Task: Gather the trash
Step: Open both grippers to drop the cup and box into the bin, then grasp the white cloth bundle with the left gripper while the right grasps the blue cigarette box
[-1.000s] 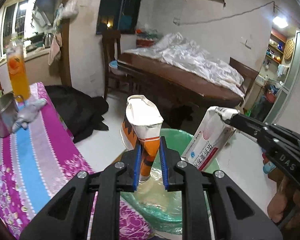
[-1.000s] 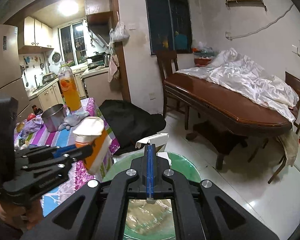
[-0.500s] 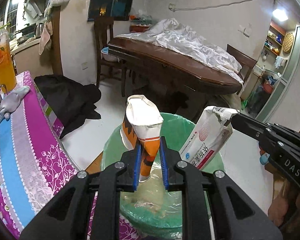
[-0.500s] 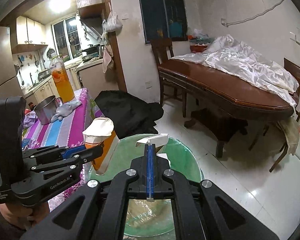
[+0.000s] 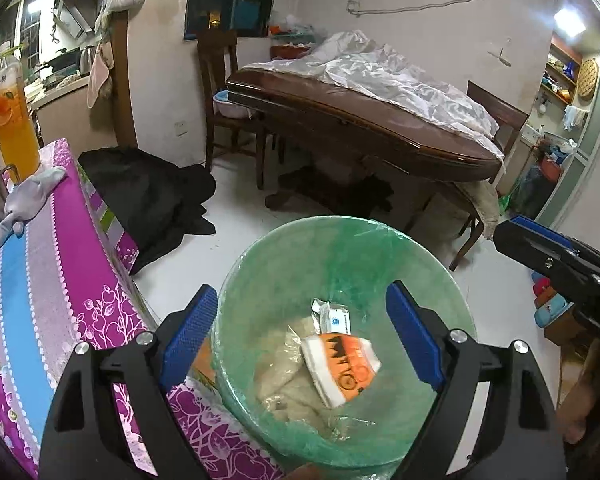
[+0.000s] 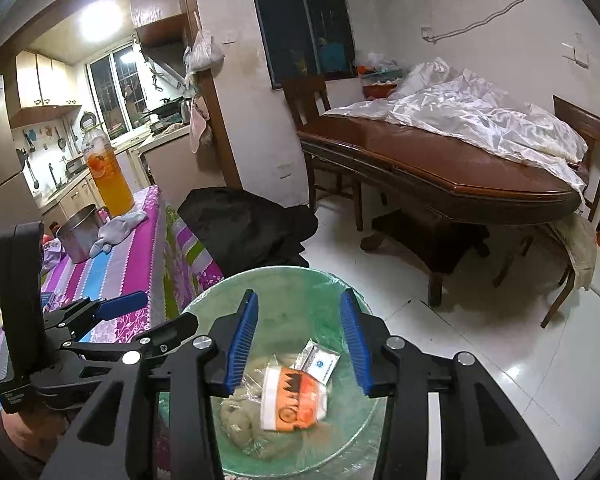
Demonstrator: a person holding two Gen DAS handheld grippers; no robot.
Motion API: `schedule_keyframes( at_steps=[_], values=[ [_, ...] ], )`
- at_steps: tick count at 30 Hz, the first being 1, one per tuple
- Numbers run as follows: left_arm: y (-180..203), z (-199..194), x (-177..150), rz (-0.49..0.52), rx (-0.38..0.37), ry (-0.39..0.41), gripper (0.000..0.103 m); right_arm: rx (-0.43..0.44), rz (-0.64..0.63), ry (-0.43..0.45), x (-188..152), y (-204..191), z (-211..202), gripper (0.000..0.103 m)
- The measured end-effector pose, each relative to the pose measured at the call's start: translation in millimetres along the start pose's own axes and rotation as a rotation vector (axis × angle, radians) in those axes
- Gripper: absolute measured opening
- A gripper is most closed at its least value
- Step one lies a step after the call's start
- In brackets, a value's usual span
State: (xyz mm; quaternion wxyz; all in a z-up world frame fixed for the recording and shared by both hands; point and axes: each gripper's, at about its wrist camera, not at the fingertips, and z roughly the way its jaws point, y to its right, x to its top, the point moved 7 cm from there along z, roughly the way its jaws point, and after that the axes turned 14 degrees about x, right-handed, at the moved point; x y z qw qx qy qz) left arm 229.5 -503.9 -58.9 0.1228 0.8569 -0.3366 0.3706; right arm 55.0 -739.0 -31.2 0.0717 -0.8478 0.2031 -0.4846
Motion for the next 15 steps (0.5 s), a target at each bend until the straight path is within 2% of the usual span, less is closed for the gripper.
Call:
schedule_keyframes(
  at_steps=[6,8,10,11,12,14,15],
  values=[
    [-4.5,-5.0,0.0,-0.005,0.007,0.005,0.083,0.007,-0.004,0.014,-1.3,-5.5,-2.8,0.044],
    [-10.0,-8.8,-1.0,-0.007,0.016,0.008,0.083,0.013,-0.007,0.022,-1.0,-9.3,-5.6,0.048],
    [-17.1,-13.9,-2.1,-0.009,0.031,0.016,0.083,0.021,-0.015,0.052,-0.2,-16.0,-11.7,0.065],
    [-22.8,-18.2,-2.5,-0.01,0.043,0.023,0.083,0.02,-0.021,0.069,0.8,-18.1,-15.2,0.08],
    [-29.4,-24.0,-3.5,-0.011,0.057,0.032,0.083,0.013,-0.029,0.088,1.6,-23.2,-19.1,0.088],
    [-46.2,-36.6,-6.6,-0.012,0.093,0.054,0.083,0.016,-0.052,0.127,3.4,-37.7,-25.1,0.098],
    [-54.7,-41.6,-8.2,-0.016,0.107,0.06,0.083,0.03,-0.065,0.143,3.9,-48.5,-26.3,0.098]
  ],
)
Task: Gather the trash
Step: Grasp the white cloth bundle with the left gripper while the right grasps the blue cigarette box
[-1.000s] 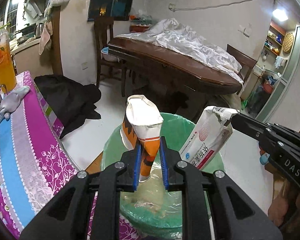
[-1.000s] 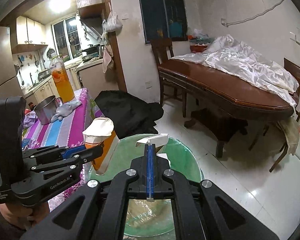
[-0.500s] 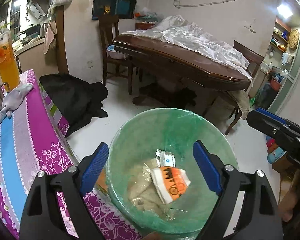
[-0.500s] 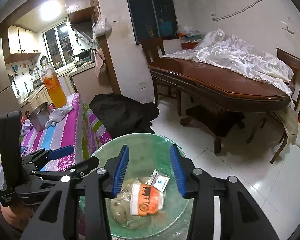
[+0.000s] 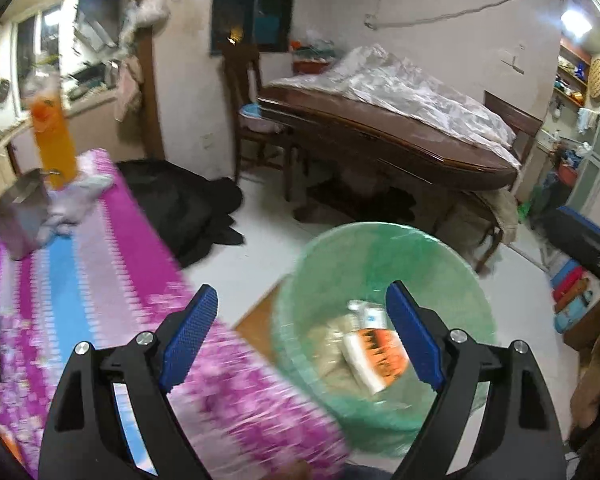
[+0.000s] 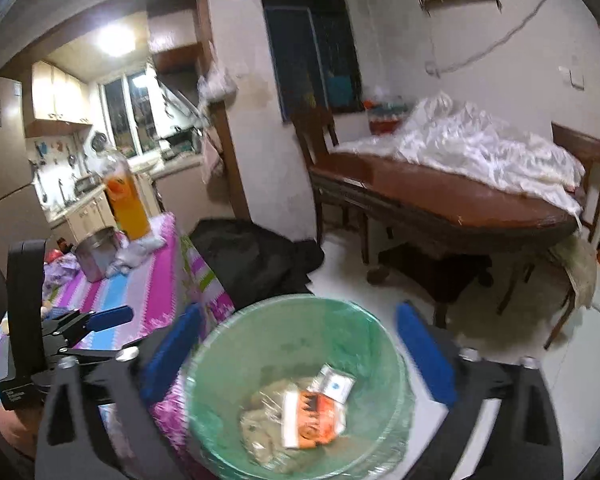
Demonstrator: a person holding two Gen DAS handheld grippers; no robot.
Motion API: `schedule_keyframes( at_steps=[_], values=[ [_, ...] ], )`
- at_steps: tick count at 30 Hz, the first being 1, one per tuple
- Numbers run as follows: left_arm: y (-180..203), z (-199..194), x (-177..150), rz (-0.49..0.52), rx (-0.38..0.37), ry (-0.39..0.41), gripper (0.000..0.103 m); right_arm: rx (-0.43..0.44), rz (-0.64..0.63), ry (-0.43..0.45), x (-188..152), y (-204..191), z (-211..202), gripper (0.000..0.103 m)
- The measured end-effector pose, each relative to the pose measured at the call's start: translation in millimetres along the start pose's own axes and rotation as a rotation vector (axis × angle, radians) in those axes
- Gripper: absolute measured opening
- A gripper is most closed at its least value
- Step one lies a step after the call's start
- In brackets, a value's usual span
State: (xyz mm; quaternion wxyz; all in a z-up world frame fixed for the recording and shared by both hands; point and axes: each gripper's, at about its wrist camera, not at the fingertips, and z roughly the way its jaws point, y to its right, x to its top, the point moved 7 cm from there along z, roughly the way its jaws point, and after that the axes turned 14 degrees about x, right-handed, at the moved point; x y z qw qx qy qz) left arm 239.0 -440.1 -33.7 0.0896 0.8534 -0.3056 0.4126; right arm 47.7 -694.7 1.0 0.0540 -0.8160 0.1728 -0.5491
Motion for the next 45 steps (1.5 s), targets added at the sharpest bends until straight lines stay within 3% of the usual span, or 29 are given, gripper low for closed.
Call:
schedule_keyframes(
  at_steps=[6,8,12,18,22,28,30,34,35,38,39,42,45],
  values=[
    [-101.1,-28.5,-20.9,-0.098,0.126,0.005,0.083,0.109,-0.003,-0.025,-0.5,-73.7,21.1,0.098],
    [-151.5,-41.1,-33.7,-0.164,0.176,-0.004,0.083,0.223,-0.04,-0.047,-5.4,-112.1,32.3,0.098],
    [-257.2,-66.0,-65.7,-0.323,0.308,-0.021,0.083,0.336,-0.134,-0.056,-14.2,-175.9,50.5,0.098],
    [-440.8,-102.3,-154.7,-0.659,0.589,-0.137,0.083,0.46,-0.129,-0.129,-30.8,-236.6,89.1,0.098],
    [-501.4,-84.1,-193.9,-0.821,0.606,-0.262,0.075,0.516,-0.159,-0.181,-45.9,-270.6,110.9,0.098],
    [-510.2,-50.0,-189.5,-0.822,0.623,-0.322,0.075,0.585,-0.232,-0.271,-65.5,-322.3,143.1,0.099],
    [-513.9,-50.1,-198.4,-0.814,0.644,-0.314,0.083,0.633,-0.23,-0.333,-74.7,-341.6,159.2,0.099],
    [-513.0,-43.9,-192.3,-0.778,0.671,-0.307,0.08,0.708,-0.191,-0.425,-86.1,-379.3,193.4,0.097],
    [-511.4,-45.0,-191.7,-0.771,0.665,-0.299,0.073,0.715,-0.179,-0.439,-87.7,-385.8,201.9,0.092],
    [-503.6,-46.3,-189.3,-0.74,0.632,-0.28,0.05,0.738,-0.136,-0.531,-97.2,-411.5,234.0,0.063],
    [-500.3,-46.4,-186.8,-0.717,0.629,-0.277,0.042,0.729,-0.129,-0.557,-101.5,-420.6,247.1,0.058],
    [-494.4,-51.0,-185.0,-0.689,0.617,-0.275,0.032,0.69,-0.116,-0.618,-112.5,-445.6,280.4,0.06],
    [-494.9,-55.1,-189.2,-0.698,0.575,-0.259,0.031,0.641,-0.131,-0.651,-117.9,-473.0,306.6,0.079]
  ],
)
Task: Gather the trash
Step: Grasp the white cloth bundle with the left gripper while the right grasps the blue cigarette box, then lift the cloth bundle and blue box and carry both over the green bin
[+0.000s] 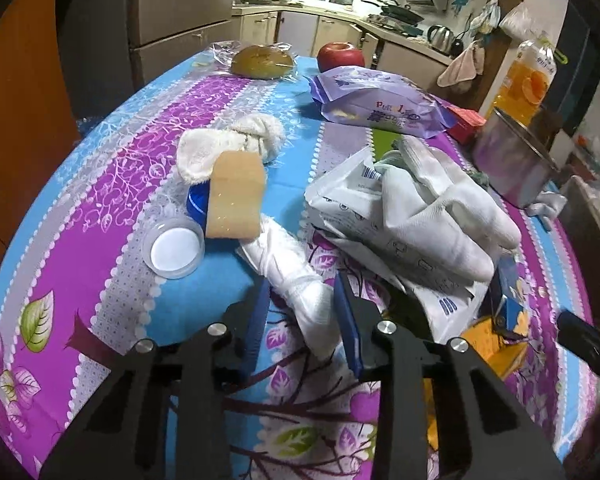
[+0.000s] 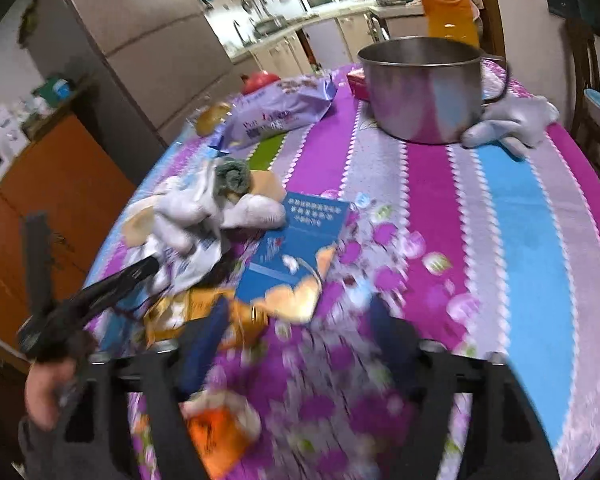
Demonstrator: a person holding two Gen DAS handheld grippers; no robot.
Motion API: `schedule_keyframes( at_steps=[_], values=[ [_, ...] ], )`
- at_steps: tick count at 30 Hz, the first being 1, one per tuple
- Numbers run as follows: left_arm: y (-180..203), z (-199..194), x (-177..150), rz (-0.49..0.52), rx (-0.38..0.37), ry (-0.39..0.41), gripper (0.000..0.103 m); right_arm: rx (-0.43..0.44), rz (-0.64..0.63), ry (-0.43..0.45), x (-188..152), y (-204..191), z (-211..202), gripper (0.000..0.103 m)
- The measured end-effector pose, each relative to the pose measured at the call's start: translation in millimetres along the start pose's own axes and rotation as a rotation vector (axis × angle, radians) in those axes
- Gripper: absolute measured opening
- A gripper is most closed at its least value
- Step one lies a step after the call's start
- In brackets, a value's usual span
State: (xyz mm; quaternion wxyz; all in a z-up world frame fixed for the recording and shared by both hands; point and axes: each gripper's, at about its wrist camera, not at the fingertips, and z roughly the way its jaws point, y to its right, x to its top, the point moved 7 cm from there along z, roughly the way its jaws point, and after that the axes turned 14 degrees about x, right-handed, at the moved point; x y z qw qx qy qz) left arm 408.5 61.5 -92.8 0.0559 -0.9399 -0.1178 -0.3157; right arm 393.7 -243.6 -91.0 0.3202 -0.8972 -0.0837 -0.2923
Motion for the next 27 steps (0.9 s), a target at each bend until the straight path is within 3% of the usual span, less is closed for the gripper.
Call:
schedule_keyframes(
  at_steps=[8,10,12,14,19,27],
  values=[
    [-10.7,0.1,-4.4,-0.015,-0.101,-0.009,0.03,-0.19,-0.052,-0.098,22.0,-9.9,61.8,0.082],
    [-9.8,0.6,-3.5,-0.013,-0.111,-0.012,0.029,-0.236,-0.075,-0.097,22.2,-8.8,69.2,0.077],
    [-8.6,1.7,-2.0,-0.007,-0.111,-0.011,0.029,-0.262,-0.089,-0.086,24.7,-7.2,71.7,0.066],
    [-6.4,1.3,-1.0,0.007,-0.102,0.001,0.028,-0.236,-0.081,-0.073,23.3,-5.2,68.0,0.063],
    [-3.5,-5.8,-0.1,0.021,-0.106,0.038,0.019,-0.249,-0.116,0.058,14.9,-7.9,21.8,0.059],
    [-7.1,-34.6,-13.8,0.055,-0.091,0.135,0.019,-0.272,-0.261,0.272,-15.2,-43.6,-53.4,0.059]
  ],
)
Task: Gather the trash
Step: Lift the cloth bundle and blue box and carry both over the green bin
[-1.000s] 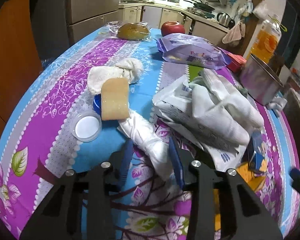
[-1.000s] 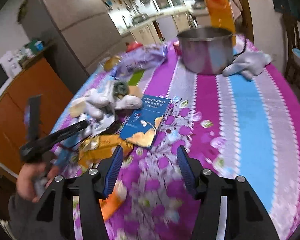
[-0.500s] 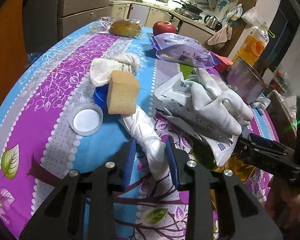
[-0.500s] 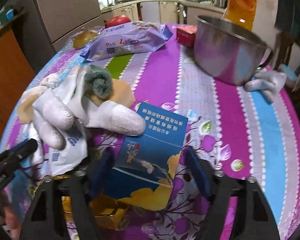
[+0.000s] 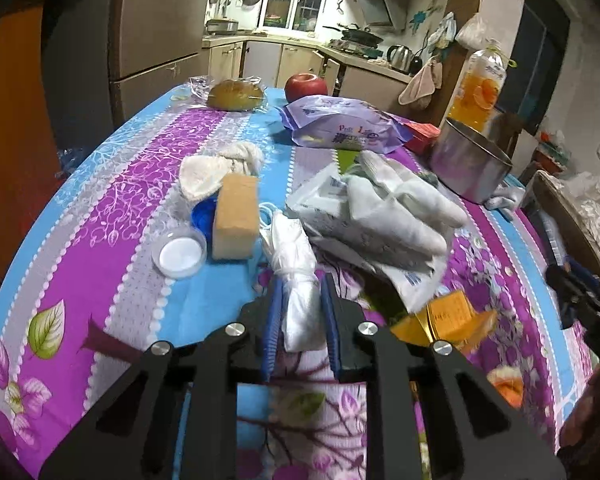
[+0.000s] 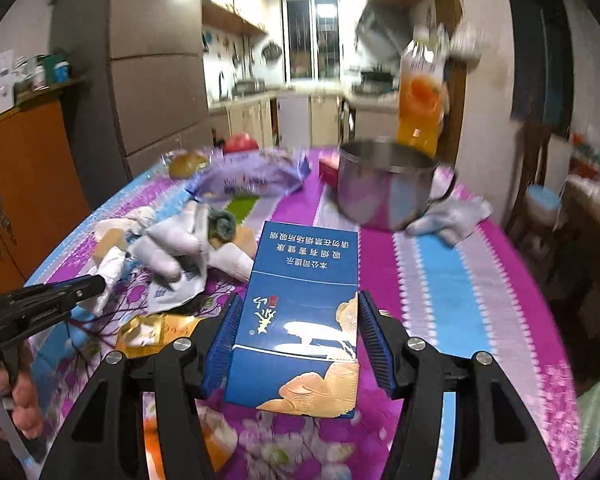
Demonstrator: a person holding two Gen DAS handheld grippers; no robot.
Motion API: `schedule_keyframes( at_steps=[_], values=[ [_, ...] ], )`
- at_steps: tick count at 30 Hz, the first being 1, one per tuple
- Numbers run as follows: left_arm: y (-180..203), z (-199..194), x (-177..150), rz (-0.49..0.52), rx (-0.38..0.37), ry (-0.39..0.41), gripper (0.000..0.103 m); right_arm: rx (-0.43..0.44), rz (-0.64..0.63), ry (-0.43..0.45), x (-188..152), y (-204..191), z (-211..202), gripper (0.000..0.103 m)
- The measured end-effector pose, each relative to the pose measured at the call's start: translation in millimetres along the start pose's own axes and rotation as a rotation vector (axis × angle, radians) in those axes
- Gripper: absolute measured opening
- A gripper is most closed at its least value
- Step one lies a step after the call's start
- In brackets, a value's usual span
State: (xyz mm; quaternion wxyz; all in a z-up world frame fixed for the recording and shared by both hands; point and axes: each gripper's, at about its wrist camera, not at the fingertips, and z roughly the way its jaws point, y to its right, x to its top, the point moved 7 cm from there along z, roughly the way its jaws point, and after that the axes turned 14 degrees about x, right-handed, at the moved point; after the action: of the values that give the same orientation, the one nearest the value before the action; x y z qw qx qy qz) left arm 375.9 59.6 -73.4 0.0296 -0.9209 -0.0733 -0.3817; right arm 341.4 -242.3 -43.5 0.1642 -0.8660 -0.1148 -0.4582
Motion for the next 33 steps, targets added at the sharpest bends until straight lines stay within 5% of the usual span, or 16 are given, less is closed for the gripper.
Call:
schedule_keyframes(
  at_steps=[5,13,19,23,29,33],
  values=[
    [-8.8,-28.6,-11.9,-0.024,-0.009,0.04,0.019,-0.016,-0.042,0.092,-12.2,-17.0,-43.6,0.059],
    [14.2,-115.8,-37.4,0.076,0.019,0.267,0.018,-0.025,-0.055,0.152,-44.8,-36.7,-95.4,0.059],
    [-6.9,-90.7,-69.6,0.066,-0.01,0.095,0.02,0.015,0.001,0.089,-75.2,-33.4,-105.4,0.059],
    [-16.2,-84.8,-75.7,0.068,-0.033,0.042,0.077,0.036,0.044,0.065,-85.1,-28.0,-103.8,0.059],
    [-4.1,-61.1,-91.0,0.123,-0.036,-0.058,0.078,0.076,0.063,0.031,-91.8,-32.4,-93.4,0.059],
    [-6.7,-51.2,-97.0,0.126,0.013,-0.083,0.054,0.134,0.103,-0.063,-101.5,-23.4,-81.4,0.063]
  ],
)
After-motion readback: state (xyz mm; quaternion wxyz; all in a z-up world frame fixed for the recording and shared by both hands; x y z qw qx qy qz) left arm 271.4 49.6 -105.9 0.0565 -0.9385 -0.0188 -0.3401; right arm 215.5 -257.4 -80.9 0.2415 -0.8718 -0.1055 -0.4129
